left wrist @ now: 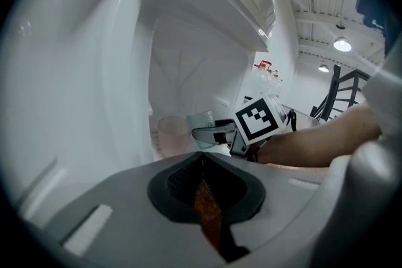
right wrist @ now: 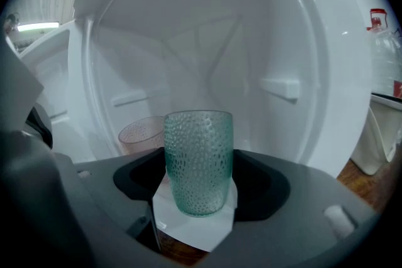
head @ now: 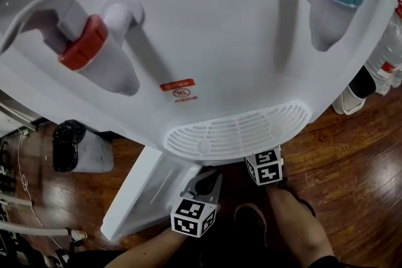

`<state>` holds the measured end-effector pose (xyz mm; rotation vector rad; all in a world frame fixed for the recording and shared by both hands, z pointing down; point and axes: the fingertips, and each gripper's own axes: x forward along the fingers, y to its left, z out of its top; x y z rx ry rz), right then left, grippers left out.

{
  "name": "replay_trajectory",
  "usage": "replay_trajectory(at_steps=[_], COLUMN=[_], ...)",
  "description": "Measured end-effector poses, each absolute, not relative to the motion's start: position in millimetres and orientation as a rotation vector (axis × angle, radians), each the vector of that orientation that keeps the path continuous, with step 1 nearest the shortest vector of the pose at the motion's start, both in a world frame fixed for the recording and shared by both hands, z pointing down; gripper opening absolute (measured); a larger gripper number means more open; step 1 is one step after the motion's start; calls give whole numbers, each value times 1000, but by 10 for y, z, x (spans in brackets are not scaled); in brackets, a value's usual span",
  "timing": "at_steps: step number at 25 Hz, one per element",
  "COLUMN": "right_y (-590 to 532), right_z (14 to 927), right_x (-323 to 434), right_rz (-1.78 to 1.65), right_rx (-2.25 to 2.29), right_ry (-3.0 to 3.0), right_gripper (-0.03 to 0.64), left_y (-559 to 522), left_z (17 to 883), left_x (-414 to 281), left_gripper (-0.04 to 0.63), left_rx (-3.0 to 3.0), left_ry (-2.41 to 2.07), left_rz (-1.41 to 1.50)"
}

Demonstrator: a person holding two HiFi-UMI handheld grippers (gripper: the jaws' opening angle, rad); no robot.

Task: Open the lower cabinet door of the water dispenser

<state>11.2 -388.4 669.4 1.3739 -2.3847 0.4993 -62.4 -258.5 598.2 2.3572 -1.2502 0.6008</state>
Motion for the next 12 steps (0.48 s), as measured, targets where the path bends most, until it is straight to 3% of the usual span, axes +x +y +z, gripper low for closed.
replay_trajectory(at_steps=[12], right_y=[-4138], right_z=[6671], right_x=[68], right_rz=[514], right_rx=[1481], right_ry=[-2293], right_gripper=[328], left_y=[-2550], left_z=[5998], left_x=[-580], left_gripper=[0], left_rx=[2360], left_ry=[-1218], left_rz=[589])
